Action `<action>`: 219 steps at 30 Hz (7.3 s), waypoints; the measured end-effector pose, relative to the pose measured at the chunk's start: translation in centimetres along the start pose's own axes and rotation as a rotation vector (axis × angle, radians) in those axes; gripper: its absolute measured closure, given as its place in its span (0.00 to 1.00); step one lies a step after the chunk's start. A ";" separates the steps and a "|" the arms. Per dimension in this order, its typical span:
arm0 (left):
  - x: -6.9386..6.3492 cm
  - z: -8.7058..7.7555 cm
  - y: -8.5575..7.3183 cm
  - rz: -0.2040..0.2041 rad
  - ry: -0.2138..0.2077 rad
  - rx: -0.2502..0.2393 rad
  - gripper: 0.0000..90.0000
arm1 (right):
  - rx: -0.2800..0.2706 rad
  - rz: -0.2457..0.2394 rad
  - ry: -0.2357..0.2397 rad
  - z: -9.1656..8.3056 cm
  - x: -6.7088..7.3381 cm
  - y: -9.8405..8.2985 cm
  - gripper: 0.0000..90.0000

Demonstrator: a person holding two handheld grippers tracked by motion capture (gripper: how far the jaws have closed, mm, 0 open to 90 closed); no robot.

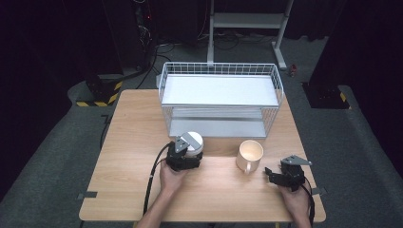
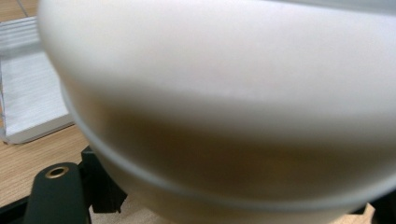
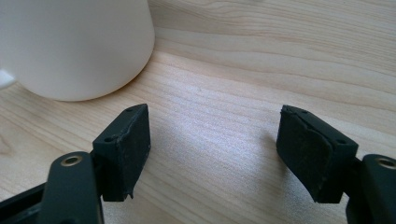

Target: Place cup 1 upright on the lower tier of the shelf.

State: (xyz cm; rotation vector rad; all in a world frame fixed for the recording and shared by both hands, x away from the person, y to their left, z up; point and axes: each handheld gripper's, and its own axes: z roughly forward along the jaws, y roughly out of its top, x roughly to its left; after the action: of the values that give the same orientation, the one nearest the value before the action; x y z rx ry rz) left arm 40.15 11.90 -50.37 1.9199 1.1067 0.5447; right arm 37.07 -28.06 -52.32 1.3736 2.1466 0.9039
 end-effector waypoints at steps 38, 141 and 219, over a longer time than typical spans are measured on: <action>1.6 0.9 3.8 -0.027 -0.030 0.002 0.21 | 0.002 0.002 0.000 0.0 0.0 0.0 0.29; 5.5 9.2 7.8 -0.045 0.169 -0.045 0.21 | 0.002 0.000 0.001 -0.1 0.0 0.0 0.29; 4.1 6.6 5.4 -0.087 0.177 0.048 0.44 | 0.002 0.000 0.001 -0.1 0.0 0.0 0.29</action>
State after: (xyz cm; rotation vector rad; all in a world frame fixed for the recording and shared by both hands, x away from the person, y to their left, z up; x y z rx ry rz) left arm 49.58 11.06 -49.75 1.8824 1.3210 0.6548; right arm 37.00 -28.05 -52.30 1.3741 2.1496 0.9027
